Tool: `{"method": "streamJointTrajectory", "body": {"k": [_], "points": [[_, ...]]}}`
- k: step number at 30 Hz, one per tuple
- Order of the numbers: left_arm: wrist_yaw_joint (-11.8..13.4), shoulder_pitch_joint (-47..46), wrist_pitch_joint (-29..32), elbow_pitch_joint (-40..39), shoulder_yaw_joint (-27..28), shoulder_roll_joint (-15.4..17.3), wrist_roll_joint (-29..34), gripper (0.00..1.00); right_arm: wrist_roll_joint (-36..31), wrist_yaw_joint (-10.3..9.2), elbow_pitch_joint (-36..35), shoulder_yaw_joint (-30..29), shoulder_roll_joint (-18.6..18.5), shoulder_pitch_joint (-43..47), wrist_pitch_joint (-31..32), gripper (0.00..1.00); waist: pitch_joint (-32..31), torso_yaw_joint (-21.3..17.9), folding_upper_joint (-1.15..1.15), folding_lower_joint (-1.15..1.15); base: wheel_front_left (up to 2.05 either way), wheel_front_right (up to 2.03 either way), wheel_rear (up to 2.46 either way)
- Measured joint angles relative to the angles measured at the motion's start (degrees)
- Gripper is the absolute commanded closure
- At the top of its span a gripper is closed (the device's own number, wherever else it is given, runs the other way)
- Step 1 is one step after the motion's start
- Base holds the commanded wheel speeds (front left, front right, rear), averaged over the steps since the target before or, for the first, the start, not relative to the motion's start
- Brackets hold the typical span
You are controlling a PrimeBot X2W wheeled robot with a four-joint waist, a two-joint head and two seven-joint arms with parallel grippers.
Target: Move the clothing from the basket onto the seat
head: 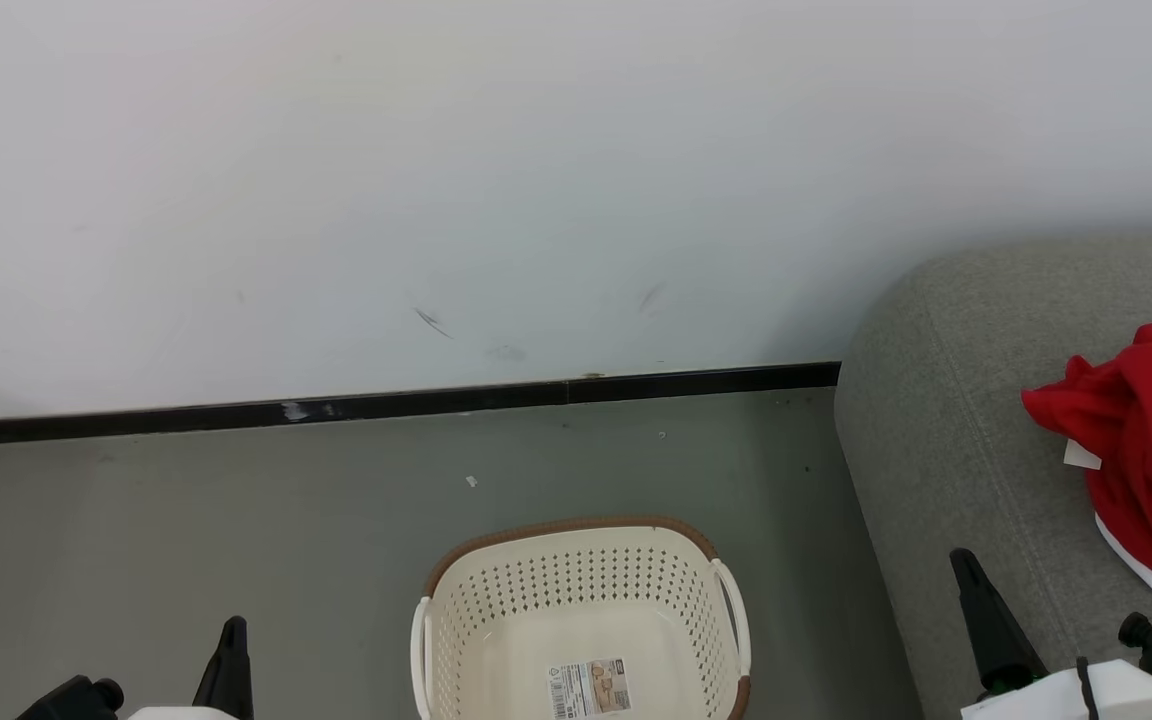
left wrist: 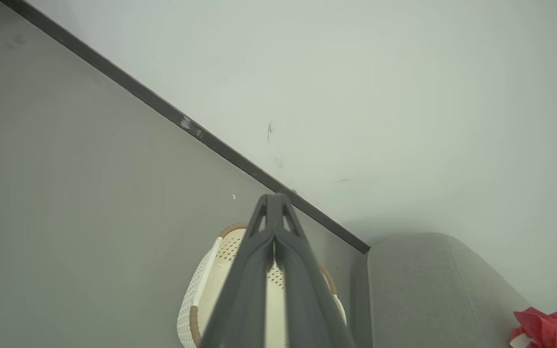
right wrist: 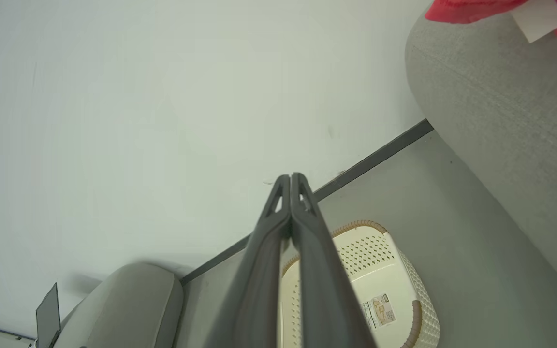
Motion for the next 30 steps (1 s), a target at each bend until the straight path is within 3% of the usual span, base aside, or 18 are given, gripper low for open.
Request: {"method": "streamJointTrajectory", "body": {"k": [16,30], "points": [[-3.25,-1.32,3.35,0.26,2.87,-0.78,-10.46,1.00,15.61,0.00,2.46,-0.12,-1.12,-2.50,2.25,1.00,0.48,0.18,0.00,-0.36,0.00,0.00,0.00],[-6.22,-2.52,6.10,0.62,5.42,-1.81,-19.44,1.00,29.15,0.00,4.53,-0.21,-2.26,-4.75,4.47,1.00,0.79,0.33,0.00,-0.42,0.00,0.00,0.00]]}}
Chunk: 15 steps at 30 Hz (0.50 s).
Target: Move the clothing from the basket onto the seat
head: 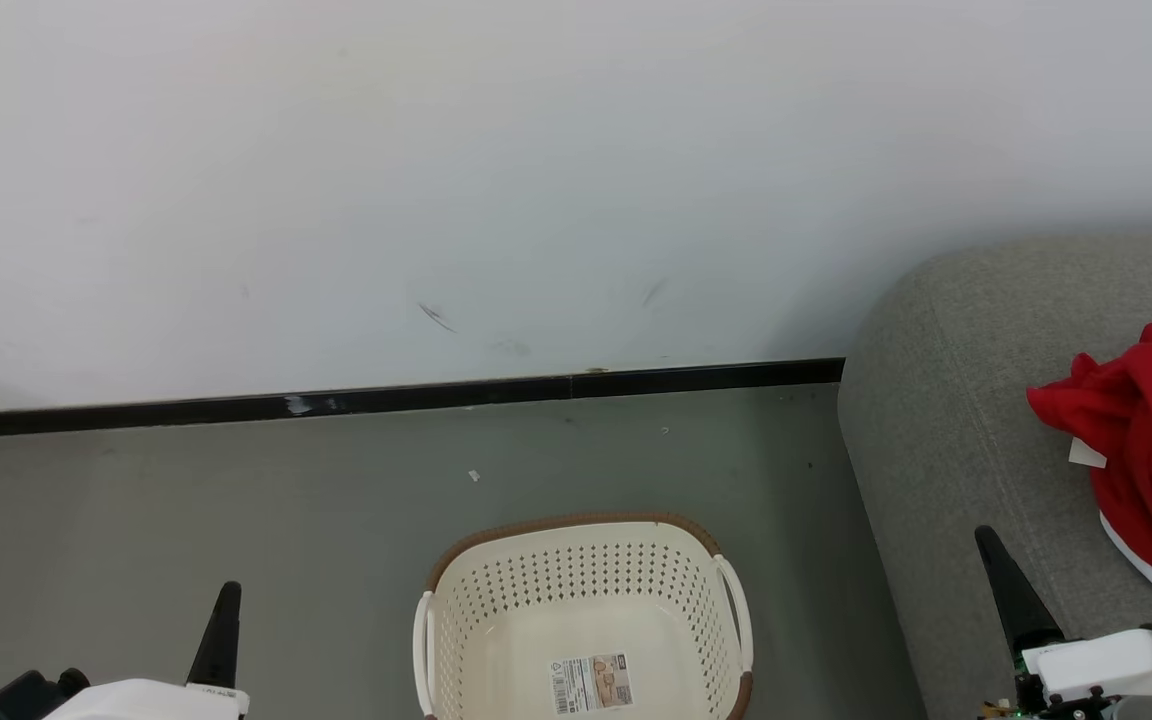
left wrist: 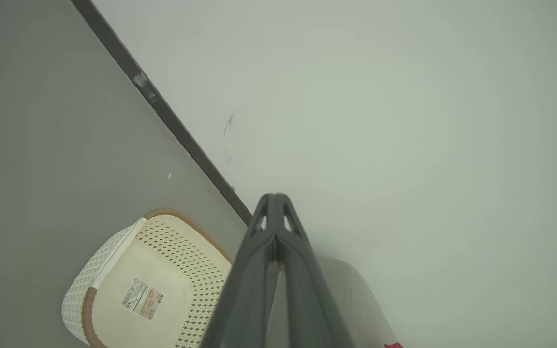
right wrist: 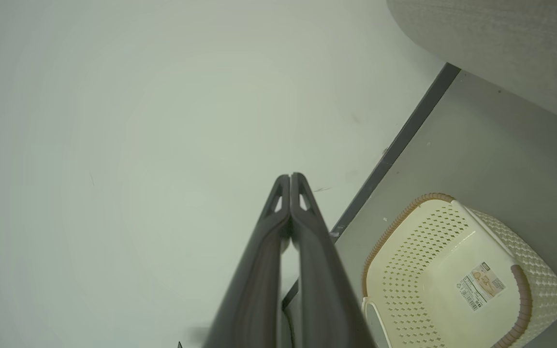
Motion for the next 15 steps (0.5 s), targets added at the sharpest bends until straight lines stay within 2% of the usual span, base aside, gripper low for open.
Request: {"method": "streamJointTrajectory", "body": {"k": [15], "points": [[-3.16,-1.19,2.91,0.62,2.68,-0.78,-9.87,1.00,14.45,0.00,1.93,-0.03,-1.24,-2.38,2.23,1.00,0.20,0.17,0.00,-0.01,0.00,0.00,0.00]]}}
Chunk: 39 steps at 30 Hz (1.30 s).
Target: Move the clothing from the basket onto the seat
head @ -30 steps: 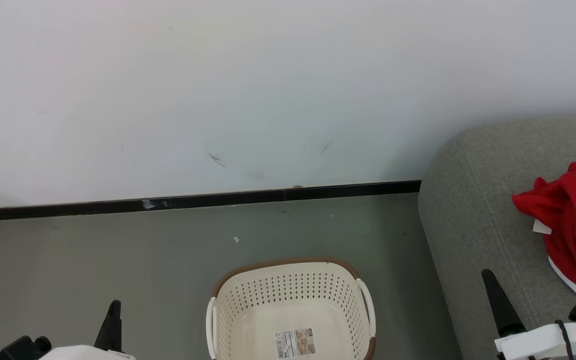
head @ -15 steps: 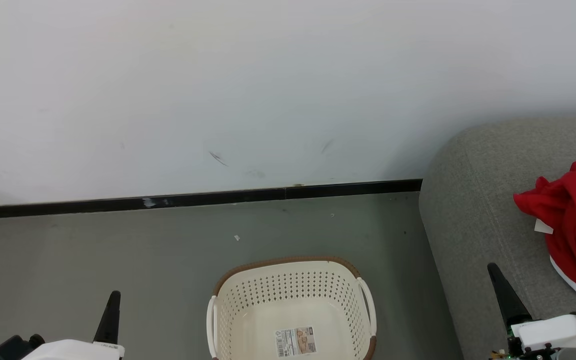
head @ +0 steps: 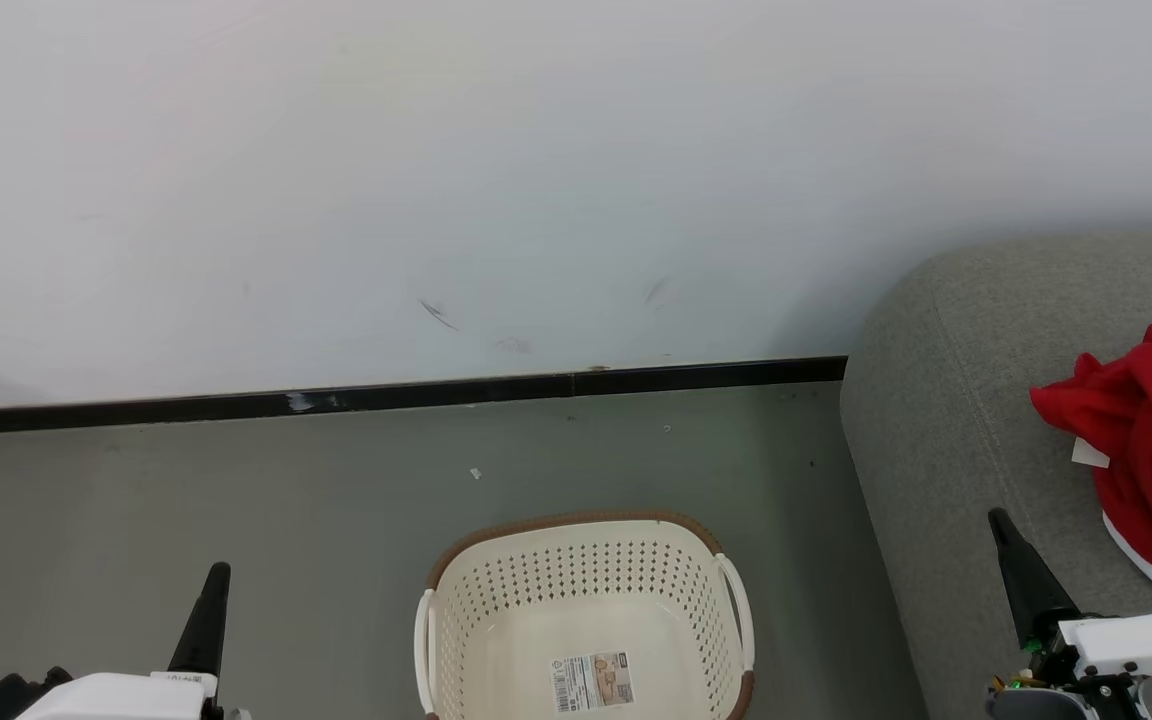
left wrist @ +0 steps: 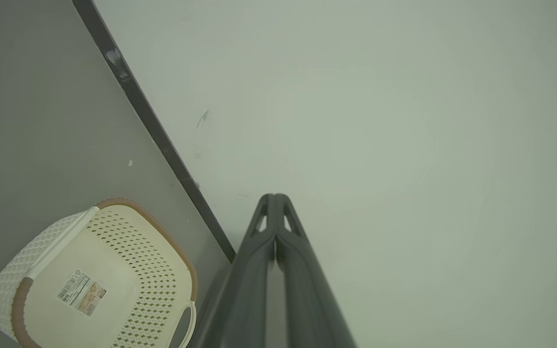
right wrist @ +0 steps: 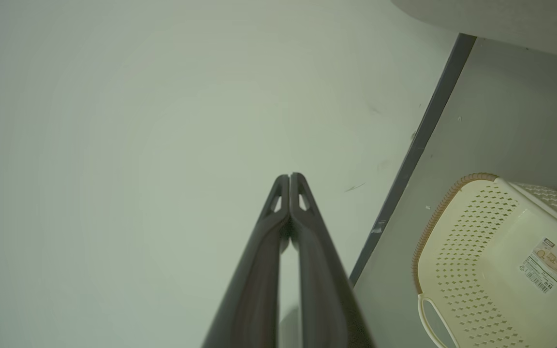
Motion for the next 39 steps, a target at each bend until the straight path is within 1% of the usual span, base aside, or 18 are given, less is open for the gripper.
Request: {"method": "streamJointTrajectory", "body": {"k": [11,39], "points": [[-2.67,-1.27,2.20,0.51,2.09,-0.88,-7.32,1.00,10.95,0.00,1.16,-0.02,-0.71,-1.66,1.42,1.00,0.12,0.12,0.00,0.00,0.00,0.00,0.00],[-3.01,-2.02,2.20,1.05,2.15,-0.97,-7.33,1.00,11.04,0.00,1.99,-0.01,-0.80,-2.14,1.42,1.00,0.11,0.11,0.00,-0.01,0.00,0.00,0.00]]}}
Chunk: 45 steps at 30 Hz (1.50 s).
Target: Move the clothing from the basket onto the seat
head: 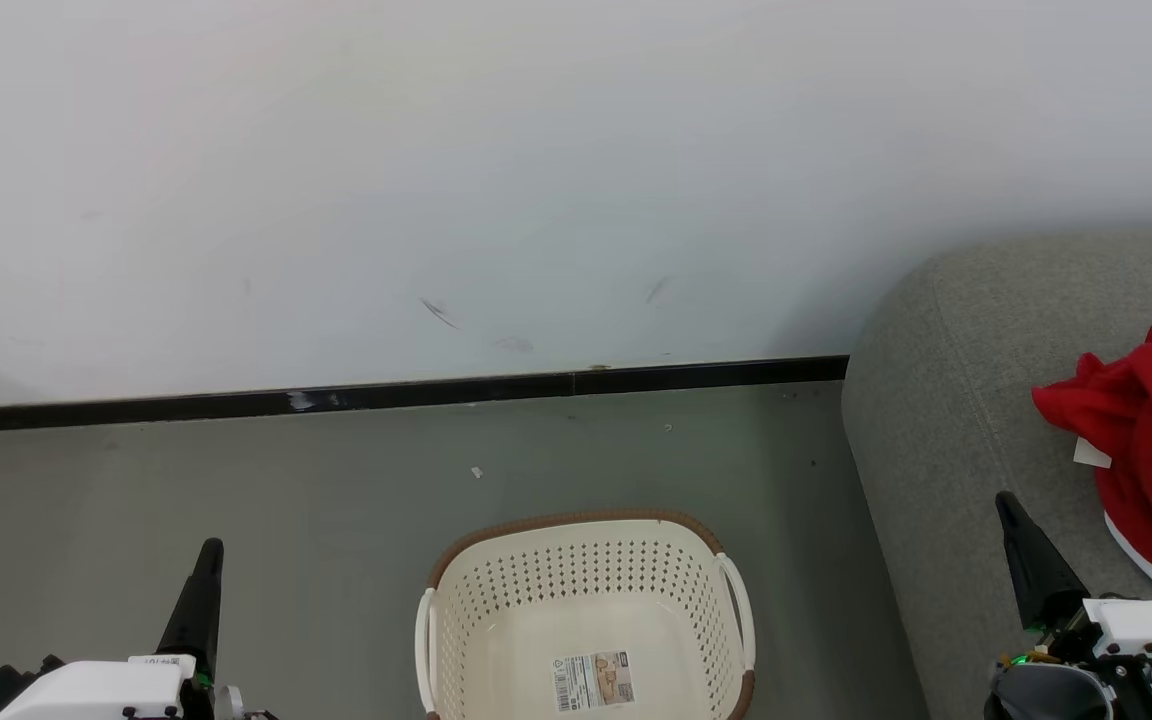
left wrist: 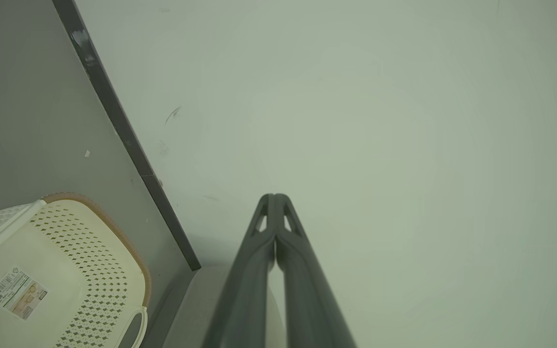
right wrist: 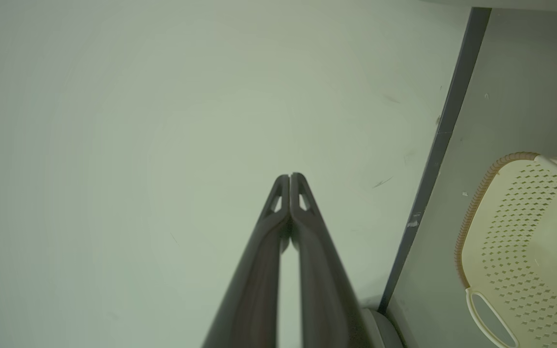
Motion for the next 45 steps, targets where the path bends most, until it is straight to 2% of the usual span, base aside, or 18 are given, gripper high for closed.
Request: {"method": "streamJointTrajectory", "body": {"k": [45], "points": [[-0.42,-0.10,0.09,0.58,0.07,-0.01,0.00,1.00,0.01,0.00,0.16,0.02,-0.04,-0.04,0.00,1.00,-0.01,0.00,0.00,-0.01,0.00,0.00,0.00]]}}
